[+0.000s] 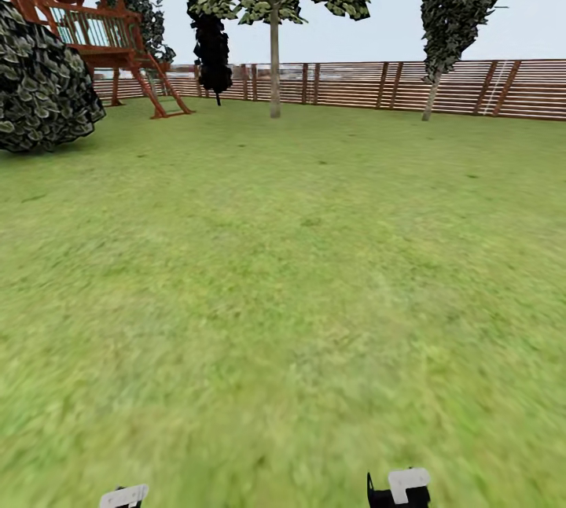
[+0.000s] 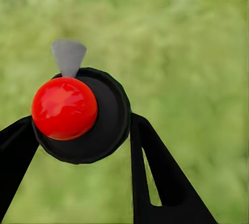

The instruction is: In the garden, pick up the pesticide atomizer on the floor and spray pesticide onto both trees until each tree trunk is fully covered.

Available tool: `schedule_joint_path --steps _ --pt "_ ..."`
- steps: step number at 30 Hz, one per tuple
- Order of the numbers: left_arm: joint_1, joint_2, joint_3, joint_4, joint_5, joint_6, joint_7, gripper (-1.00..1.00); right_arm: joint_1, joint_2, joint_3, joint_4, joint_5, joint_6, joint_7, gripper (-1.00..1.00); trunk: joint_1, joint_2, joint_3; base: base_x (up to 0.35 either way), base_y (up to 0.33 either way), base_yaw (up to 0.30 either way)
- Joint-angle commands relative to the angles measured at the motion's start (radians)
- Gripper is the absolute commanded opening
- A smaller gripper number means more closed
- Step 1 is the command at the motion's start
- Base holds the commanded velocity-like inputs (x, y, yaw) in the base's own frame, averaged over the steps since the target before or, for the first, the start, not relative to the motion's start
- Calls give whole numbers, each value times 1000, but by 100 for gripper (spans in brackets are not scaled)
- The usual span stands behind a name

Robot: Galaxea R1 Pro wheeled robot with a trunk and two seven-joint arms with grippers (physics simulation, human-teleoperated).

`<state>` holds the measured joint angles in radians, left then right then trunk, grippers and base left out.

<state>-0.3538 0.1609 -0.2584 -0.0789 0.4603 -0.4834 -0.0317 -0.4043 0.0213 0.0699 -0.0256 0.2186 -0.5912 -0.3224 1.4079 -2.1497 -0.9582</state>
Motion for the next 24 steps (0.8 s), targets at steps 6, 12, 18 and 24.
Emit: schedule_joint_path --steps 6,12,18,24 --pt "-1 0 -7 1 11 -3 -4 -100 -1 0 7 1 5 1 -10 100 0 0 -1 337 0 0" --pt "-1 0 -7 1 11 -3 -4 -100 -1 0 7 1 5 1 -10 100 0 0 -1 338 0 0" --pt "-1 0 -7 1 10 -3 -4 -100 -1 0 7 1 5 1 -10 100 0 0 -1 337 0 0" --pt "-1 0 -7 1 10 -3 -4 -100 -1 0 7 1 5 1 -10 100 0 0 -1 337 0 0"
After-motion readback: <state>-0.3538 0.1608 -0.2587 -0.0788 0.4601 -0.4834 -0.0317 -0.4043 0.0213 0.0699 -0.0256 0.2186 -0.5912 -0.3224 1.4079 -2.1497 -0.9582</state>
